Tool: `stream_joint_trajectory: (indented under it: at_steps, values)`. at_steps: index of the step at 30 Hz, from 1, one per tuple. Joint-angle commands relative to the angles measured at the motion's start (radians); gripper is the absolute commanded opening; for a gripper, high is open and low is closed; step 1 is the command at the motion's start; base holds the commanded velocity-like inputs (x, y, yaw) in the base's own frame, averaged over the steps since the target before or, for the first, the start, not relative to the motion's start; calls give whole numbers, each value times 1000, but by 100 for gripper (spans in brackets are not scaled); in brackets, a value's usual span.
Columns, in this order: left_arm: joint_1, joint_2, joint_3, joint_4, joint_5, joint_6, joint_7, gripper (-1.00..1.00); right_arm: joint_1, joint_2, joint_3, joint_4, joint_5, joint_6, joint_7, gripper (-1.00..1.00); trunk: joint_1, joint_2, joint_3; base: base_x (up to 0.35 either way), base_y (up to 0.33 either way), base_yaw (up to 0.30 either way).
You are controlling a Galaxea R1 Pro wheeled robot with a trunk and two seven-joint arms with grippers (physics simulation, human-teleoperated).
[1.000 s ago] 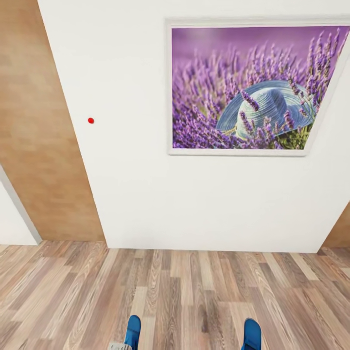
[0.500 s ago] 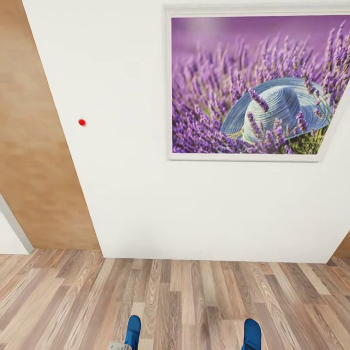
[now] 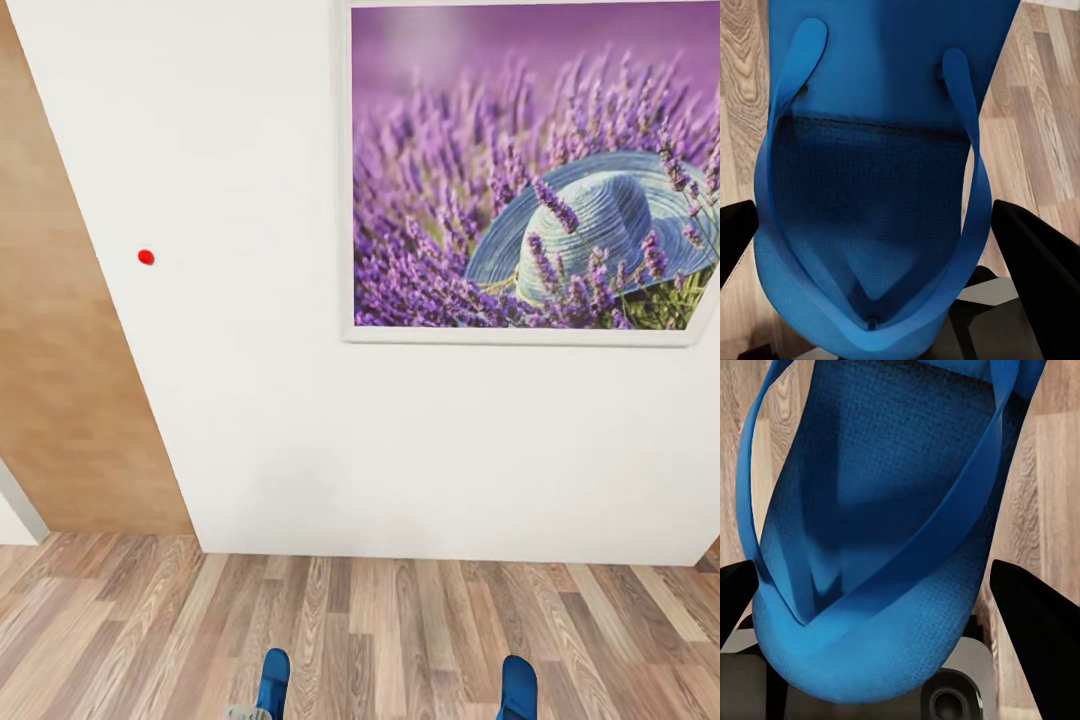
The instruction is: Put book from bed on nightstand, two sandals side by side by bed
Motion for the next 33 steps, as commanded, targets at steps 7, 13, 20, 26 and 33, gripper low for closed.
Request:
stream_joint_trajectory:
  at_steps: [7,13,20,26,33]
  values:
    - [-1,0,9,1,-10,-5,-2,-100,-1,0,7,0,-10,-1,4,-100,1,-2,-2,335,0,0]
    - [-1,0,9,1,-10,-5,-2,-100,-1,0,7,0,-10,-1,4,-100,1,-2,-2,335,0,0]
    - [-1,0,9,1,-10,-5,-2,-100,-1,0,7,0,-10,-1,4,-100,1,-2,-2,335,0,44]
    - [-1,0,9,1,-10,-5,-2,-100,-1,0,7,0,-10,-1,4,-100,1,-2,-2,245,0,248]
    - [-1,0,9,1,-10,-5,-2,-100,-1,1,7,0,-9,-1,4,-100,1,-2,-2,11,0,292]
